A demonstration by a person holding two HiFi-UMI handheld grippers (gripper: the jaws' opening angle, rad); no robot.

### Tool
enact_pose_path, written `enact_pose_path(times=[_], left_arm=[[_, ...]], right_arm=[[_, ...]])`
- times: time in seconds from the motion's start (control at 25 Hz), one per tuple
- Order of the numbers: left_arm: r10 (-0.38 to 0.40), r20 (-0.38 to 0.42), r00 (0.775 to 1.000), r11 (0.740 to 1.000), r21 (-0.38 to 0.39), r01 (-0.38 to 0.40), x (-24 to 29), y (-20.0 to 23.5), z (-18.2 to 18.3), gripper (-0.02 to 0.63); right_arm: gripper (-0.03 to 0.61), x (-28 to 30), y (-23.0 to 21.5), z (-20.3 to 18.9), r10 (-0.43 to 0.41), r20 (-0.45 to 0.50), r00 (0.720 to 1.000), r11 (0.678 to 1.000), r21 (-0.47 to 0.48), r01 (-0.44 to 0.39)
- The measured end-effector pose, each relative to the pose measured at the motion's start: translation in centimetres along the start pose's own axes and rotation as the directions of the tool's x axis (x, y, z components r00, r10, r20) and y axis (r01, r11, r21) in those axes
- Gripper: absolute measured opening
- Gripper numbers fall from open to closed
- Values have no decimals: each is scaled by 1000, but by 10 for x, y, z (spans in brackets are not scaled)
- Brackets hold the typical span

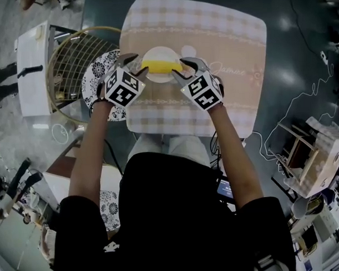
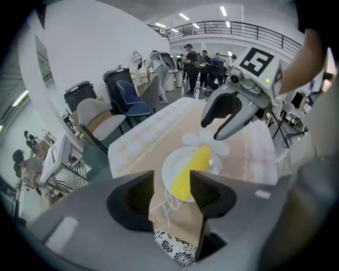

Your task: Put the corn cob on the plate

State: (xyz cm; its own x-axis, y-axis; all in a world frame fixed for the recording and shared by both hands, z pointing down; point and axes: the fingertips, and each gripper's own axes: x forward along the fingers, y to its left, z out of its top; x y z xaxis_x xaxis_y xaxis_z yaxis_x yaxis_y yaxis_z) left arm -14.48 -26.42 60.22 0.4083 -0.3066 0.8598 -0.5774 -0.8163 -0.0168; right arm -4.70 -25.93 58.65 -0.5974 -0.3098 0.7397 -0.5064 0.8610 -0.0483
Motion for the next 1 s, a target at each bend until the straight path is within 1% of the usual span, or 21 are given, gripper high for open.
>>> enact_pose_path(times=[0.12,0.2,0.32,0.4,0.48,0.6,0.72,0.84,1.0], left_arm=[[50,59,997,998,-35,-48,-21,2,17,208],[64,93,994,996,-72,-57,-32,0,26,184],[91,150,985,989,-126,-72,-45,-2,41,164],[132,177,975,984,-142,-108,-53,-1,50,127],[172,201,964,977,-160,-141,-60,0,59,86],[224,250,942,965,-192,-178,-68,4,76,12],[259,299,918,956,-215,-200,-74,8,91,8],[299,332,895,939,-270,-214,-79,12,95,8],[339,354,872,915,-341,-217,-85,15,97,8]], right_arm=[[133,-18,-2,16,-22,65,998,999,34,20],[105,-29,-5,27,-42,99,994,998,40,38],[67,-46,-12,43,-62,150,987,998,39,57],[44,-56,-17,53,-65,183,981,997,40,59],[35,-65,-22,62,-69,212,975,997,37,62],[21,-72,-32,70,-72,248,966,997,21,69],[3,-72,-42,77,-64,298,952,998,45,53],[3,-69,-50,81,-58,329,943,997,61,40],[2,-70,-56,86,-67,371,926,996,77,41]])
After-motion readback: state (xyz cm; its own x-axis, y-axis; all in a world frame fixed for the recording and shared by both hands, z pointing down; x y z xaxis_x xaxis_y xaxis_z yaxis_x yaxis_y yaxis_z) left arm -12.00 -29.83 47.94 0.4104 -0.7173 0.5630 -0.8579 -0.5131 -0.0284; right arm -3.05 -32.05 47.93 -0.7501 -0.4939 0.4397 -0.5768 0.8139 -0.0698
